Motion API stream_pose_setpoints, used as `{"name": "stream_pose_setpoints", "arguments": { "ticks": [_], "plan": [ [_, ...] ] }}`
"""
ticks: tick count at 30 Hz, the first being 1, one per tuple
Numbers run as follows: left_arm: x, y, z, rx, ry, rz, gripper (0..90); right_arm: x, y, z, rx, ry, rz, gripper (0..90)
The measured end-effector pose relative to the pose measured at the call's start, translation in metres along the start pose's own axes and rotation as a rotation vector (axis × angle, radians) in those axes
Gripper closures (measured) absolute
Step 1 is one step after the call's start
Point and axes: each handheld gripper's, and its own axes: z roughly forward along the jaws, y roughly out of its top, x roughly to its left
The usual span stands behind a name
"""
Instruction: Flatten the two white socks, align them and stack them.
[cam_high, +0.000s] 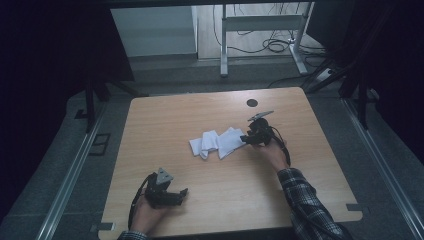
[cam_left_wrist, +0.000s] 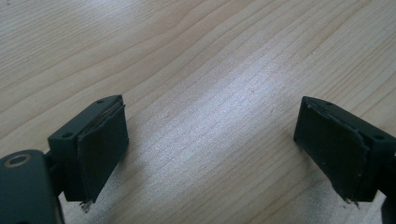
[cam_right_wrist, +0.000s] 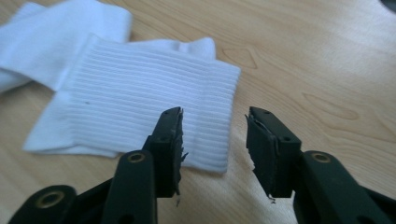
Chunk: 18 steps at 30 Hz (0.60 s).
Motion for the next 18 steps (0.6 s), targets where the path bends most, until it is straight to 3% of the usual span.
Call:
{"name": "stream_pose_setpoints", "arguments": {
  "ticks": [3, 6, 10, 15, 18],
  "plan": [
    [0.0, 0.0, 0.0, 0.0, 0.0, 0.0, 9.9, 0.0, -0.004, 0.011, 0.02, 0.001, -0.007, 56.9],
    [0.0, 0.0, 0.0, 0.0, 0.0, 0.0, 9.8, 0.001, -0.008, 0.013, 0.016, 0.016, 0.023, 75.5],
    [0.0, 0.0, 0.0, 0.0, 0.0, 0.0, 9.9, 0.006, -0.005, 0.008, 0.039, 0.001, 0.001, 78.8],
    [0.0, 0.0, 0.0, 0.001, 0.0, 0.001, 9.8, 0.013, 0.008, -0.015, -0.013, 0.028, -0.017, 78.6],
    [0.0, 0.0, 0.0, 0.002, 0.001, 0.003, 9.9, 0.022, 0.023, -0.041, -0.065, 0.053, -0.032, 78.6]
  ]
}}
